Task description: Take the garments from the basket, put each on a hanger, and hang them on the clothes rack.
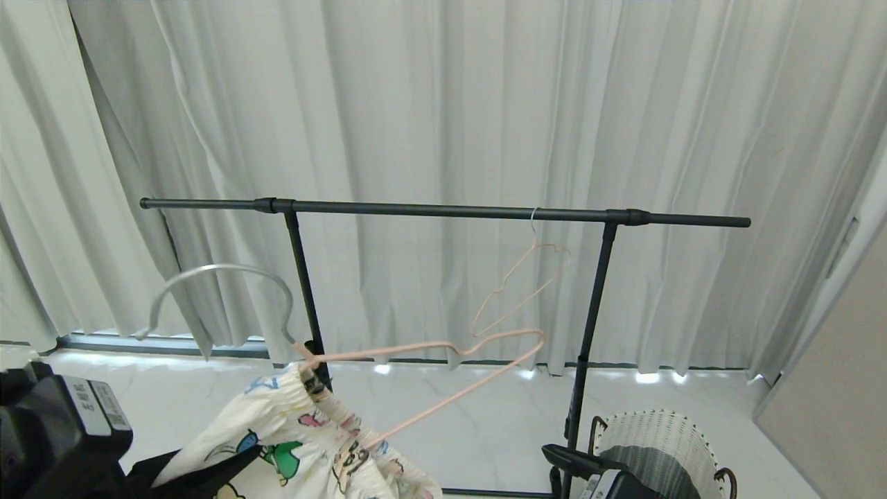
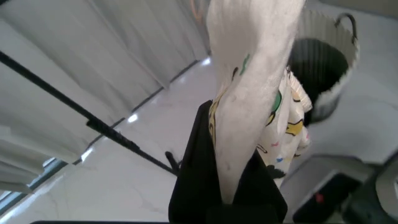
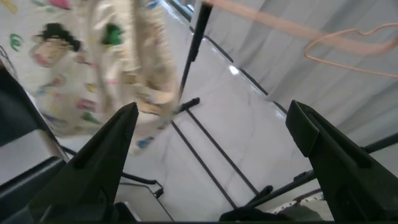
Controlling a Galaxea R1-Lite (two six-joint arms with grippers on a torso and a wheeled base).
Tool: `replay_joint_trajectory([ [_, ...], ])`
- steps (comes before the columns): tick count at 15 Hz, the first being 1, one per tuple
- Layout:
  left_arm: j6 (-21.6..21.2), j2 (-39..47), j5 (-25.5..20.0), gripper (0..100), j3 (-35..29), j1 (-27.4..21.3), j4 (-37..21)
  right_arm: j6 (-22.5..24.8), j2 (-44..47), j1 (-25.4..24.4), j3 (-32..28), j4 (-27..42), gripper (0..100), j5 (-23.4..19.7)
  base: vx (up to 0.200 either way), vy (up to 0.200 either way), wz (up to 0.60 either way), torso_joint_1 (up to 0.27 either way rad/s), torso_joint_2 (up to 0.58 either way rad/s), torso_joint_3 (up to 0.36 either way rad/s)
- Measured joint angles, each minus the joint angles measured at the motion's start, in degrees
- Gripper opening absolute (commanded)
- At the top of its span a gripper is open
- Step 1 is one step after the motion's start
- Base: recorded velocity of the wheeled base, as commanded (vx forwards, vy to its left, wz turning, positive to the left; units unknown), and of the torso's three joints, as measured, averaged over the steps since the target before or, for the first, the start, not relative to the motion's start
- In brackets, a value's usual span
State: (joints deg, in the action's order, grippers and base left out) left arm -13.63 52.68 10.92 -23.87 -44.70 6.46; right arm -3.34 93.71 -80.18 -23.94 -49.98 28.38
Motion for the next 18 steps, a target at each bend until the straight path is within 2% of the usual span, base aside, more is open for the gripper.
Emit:
replay_joint_trajectory([
  [2, -0.07, -0.22, -0.01, 0, -1.68, 1.16, 0.23, -0.22, 1.28, 0.99, -2.65, 0.0, 100, -0.79, 0.0, 0.0, 0.0, 0.0, 0.0, 0.0],
  [6, -0.33, -0.5, -0.11, 0, -3.36, 1.46, 0.35, -0.67, 5.6, 6.14, -9.29, 0.01, 100, -1.29, 0.0, 0.0, 0.0, 0.0, 0.0, 0.0],
  [11, -1.08, -0.85, -0.22, 0, -4.38, 1.05, 0.38, -0.9, 14.31, 7.39, -16.8, 0.06, 100, -1.4, 0.0, 0.0, 0.0, 0.0, 0.0, 0.0],
  [14, -0.99, -1.19, -0.11, 0, -4.41, 1.05, 0.35, -1.06, 17.24, 7.74, -16.21, 0.01, 100, -1.17, 0.0, 0.0, 0.0, 0.0, 0.0, 0.0],
  [18, -0.99, -1.74, 0.0, 0, -3.94, 1.27, 0.24, -0.71, 17.29, 10.78, -11.63, -0.02, 100, -0.3, 0.0, 0.0, 0.0, 0.0, 0.0, 0.0],
])
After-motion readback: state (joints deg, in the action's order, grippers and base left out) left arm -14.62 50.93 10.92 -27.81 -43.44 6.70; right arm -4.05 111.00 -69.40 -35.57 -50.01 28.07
